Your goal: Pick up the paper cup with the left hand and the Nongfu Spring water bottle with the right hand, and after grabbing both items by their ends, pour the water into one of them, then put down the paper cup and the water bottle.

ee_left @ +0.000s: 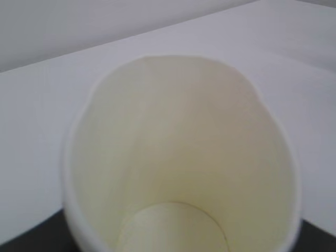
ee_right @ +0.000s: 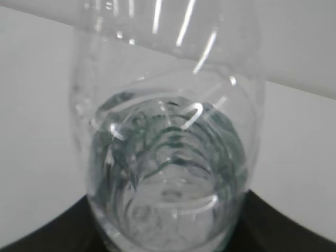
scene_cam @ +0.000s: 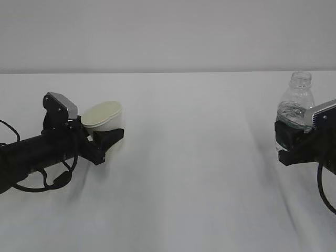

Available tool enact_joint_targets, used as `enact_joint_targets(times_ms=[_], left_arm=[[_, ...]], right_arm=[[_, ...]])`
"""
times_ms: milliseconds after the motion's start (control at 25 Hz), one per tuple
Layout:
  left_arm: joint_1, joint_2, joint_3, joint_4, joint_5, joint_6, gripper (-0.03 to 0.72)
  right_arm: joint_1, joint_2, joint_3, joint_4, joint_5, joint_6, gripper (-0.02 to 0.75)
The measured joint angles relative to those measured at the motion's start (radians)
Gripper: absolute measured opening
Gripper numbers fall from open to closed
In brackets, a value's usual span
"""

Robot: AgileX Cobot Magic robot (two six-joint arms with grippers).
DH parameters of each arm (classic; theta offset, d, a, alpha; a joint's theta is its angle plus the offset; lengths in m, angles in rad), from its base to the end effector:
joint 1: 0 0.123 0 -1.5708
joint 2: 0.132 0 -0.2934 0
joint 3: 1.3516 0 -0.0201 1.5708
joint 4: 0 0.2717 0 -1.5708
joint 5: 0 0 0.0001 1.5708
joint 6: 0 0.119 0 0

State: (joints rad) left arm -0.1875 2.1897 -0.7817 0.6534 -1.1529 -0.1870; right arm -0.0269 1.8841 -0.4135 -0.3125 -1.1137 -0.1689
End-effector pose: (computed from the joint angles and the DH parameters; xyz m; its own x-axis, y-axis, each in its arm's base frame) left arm 0.3635 -0.1362 0.0537 -0.1730 0.1293 -0.9764 0.7068 0.7067 -0.0317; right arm 0.3071 0.0246 0.0918 -0.1990 -0.2885 -0.9366 -0.3143 0.9240 -0.2178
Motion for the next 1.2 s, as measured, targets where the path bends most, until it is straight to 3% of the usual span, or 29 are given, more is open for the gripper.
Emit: enact_joint_targets(times_ms=[280,600,840,1200], left_arm=[[-0.088,-0.002,0.0,0.129,0.0,-0.096,0.414],[-0.239,-0.008,-0.007,0.162,0.0,-0.152,0.414],[-0.318,-0.008,-0.108,0.205,0.0,-0.265,0.414],[-0.371,-0.008,-0.272,0.393,0.037,-0.409,0.414]], right_arm=[[0.0,0.0,0.0,0.005,0.0,0.0,0.355],[0.0,0.0,0.0,0.007,0.0,0.0,0.354],[0.0,0.0,0.0,0.007,0.0,0.0,0.354],[0.0,0.0,0.0,-0.003,0.0,0.0,0.354]])
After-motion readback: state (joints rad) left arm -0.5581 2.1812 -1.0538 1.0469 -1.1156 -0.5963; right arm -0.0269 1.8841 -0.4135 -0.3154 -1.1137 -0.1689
